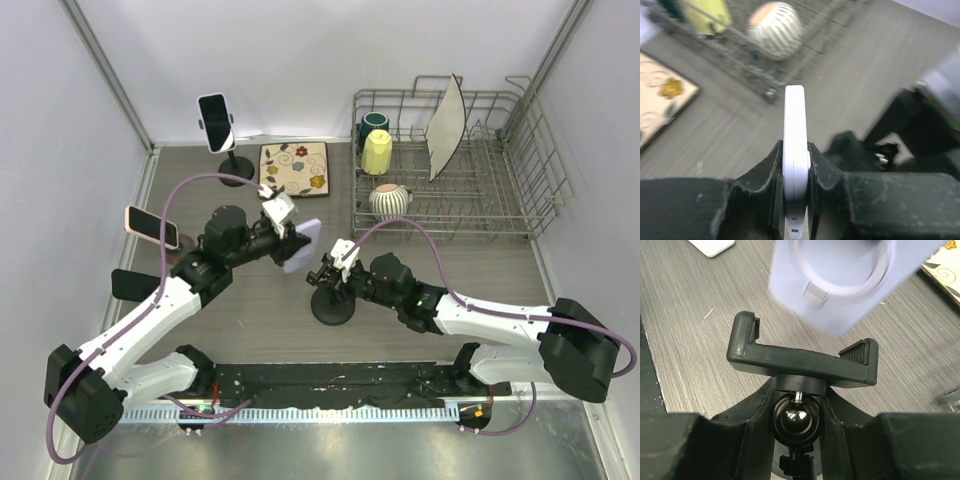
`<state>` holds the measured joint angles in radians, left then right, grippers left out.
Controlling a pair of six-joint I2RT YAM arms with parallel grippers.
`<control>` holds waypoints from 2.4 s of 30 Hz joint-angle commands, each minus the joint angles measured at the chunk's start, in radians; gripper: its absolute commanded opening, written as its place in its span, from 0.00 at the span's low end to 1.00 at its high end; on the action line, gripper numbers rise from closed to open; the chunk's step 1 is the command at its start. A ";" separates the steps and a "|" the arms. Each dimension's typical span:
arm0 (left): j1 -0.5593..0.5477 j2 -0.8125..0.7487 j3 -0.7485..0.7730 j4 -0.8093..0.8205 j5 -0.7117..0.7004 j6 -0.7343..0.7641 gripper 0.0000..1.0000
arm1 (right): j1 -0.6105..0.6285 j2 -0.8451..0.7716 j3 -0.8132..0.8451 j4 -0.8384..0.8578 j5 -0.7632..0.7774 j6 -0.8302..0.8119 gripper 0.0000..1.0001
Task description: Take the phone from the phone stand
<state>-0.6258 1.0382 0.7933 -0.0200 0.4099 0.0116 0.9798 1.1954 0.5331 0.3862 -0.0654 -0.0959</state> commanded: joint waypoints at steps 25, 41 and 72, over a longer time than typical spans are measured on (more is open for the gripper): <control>0.063 -0.024 0.136 0.025 -0.356 0.021 0.00 | -0.003 -0.095 0.002 -0.219 0.596 0.131 0.01; 0.063 0.000 0.159 -0.012 -0.451 -0.007 0.00 | -0.294 -0.166 -0.007 -0.257 0.845 0.334 0.01; 0.061 0.169 0.314 -0.251 -0.738 -0.390 0.00 | -0.348 -0.410 0.117 -0.345 0.466 0.259 0.82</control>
<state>-0.5625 1.2186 1.0344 -0.2771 -0.2050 -0.2474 0.6201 0.8120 0.5705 0.0113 0.5762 0.2279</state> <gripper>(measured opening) 0.210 0.821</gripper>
